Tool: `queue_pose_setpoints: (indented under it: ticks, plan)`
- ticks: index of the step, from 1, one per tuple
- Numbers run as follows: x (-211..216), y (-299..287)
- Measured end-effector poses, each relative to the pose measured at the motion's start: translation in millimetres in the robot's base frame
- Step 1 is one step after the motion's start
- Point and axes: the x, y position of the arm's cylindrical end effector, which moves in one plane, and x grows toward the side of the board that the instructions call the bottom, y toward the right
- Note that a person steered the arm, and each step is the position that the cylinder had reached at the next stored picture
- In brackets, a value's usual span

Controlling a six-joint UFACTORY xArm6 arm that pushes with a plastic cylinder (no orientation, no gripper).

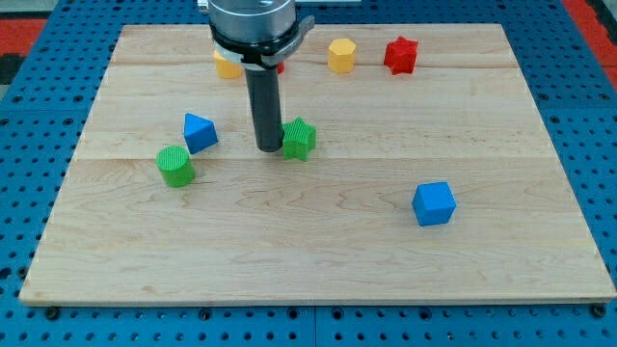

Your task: Place the green star above the blue cube

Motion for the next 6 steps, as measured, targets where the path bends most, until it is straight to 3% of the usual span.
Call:
queue_pose_setpoints:
  ticks: [2, 3, 4, 6]
  plan:
    - [-0.2, 111.6]
    - [-32.1, 77.0]
    - [-33.6, 136.3]
    - [-4.2, 164.0]
